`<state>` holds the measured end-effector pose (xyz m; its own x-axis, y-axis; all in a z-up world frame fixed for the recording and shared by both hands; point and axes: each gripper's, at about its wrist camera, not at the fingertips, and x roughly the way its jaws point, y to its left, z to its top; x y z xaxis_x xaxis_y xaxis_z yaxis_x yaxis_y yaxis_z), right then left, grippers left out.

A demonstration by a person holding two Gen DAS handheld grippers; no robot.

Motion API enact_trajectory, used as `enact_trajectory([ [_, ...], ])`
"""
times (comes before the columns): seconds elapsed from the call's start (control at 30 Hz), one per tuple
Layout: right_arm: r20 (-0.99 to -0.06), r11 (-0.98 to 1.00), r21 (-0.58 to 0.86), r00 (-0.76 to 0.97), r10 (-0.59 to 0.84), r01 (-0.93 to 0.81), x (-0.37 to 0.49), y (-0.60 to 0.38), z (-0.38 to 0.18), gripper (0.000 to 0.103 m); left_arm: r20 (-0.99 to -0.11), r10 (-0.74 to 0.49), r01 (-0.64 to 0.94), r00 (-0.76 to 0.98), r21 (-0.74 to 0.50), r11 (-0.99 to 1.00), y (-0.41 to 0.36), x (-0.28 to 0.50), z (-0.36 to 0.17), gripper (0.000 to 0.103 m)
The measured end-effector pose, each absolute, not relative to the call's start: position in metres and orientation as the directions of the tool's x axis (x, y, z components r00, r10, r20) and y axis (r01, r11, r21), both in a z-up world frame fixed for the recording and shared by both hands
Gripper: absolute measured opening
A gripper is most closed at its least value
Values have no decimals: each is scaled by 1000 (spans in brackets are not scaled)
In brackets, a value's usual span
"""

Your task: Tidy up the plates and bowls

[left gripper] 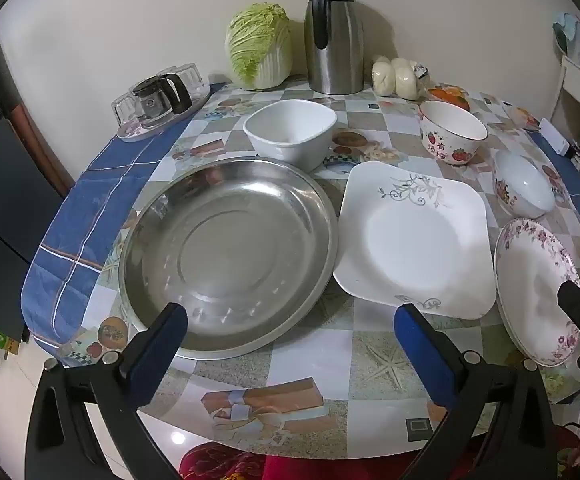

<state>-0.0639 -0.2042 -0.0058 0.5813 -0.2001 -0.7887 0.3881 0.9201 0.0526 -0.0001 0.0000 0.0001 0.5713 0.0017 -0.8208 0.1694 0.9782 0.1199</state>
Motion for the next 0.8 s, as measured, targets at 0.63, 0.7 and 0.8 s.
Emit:
enact_trajectory([
  [0.63,-784,920,50,586,-205,389,-64,-203,-5,103,-813,-8,175,583,116,978,-2,-2,2,103],
  [0.7,-783,921,48,587,-207,388,-64,-204,-4,103,-811,-9,175,585,115,978,-2,-2,2,103],
  [0.8,-778,922,44,592,-210,385,-66,-203,-2,103,-810,-10,174,586,114,978,-1,-3,2,103],
])
